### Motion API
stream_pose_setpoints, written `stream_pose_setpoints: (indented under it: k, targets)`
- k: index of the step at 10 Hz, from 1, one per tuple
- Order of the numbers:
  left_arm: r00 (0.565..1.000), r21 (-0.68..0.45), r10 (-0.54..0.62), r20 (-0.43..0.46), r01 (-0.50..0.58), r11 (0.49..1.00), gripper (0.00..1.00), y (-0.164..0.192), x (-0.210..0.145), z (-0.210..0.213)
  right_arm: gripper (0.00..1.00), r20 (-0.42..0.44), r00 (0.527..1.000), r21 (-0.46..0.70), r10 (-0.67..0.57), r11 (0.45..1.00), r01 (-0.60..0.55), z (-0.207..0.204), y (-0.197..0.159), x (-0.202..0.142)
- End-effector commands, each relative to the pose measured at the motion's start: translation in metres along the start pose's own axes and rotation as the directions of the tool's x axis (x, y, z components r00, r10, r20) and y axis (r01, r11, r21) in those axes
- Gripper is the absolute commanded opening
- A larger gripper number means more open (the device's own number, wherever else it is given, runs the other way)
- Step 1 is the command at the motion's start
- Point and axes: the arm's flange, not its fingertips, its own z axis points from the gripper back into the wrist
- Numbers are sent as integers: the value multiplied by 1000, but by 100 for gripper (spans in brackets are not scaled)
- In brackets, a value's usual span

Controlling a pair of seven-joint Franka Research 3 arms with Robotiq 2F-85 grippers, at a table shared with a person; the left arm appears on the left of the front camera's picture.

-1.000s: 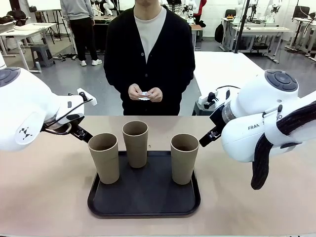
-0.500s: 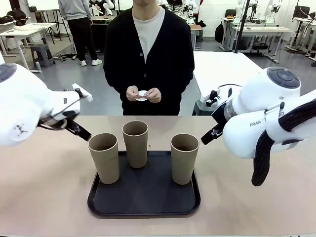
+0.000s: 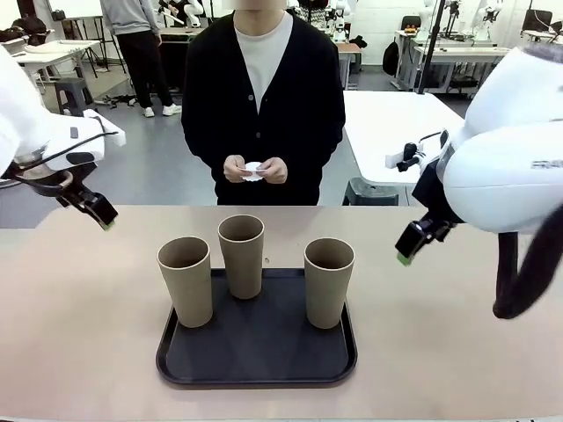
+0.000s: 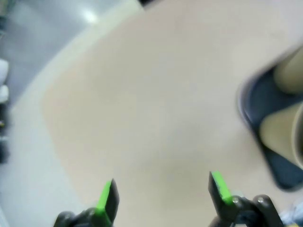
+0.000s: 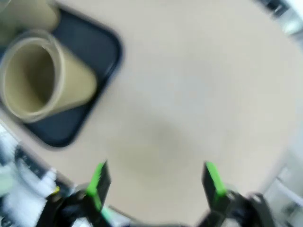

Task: Place coasters on the table and set cups on them.
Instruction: Pick up one Reusable plastic cup and place it on a coaster set by the human.

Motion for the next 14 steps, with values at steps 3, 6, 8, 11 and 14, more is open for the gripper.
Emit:
stream_pose_setpoints:
  k: [3,6,8,11,14]
  targets:
    - [997,-68,17,-74,-22,997,100,-48,-120,77,100,-148,989,-158,-14,987,-9,46,89,-75]
    - [997,-79,-18,-81,12,997,100,-35,-64,110,100,-141,990,-144,-5,990,-16,64,94,-60]
    - [997,-79,-18,-81,12,997,100,-35,-64,110,100,-141,990,-144,-5,990,-16,64,94,-60]
    - [944,-537,325,-62,-306,786,100,58,-72,81,100,81,949,370,-306,893,256,40,7,-92]
    - [830,-819,541,-133,-400,412,100,143,-101,53,100,319,824,667,-468,728,156,43,-31,-145]
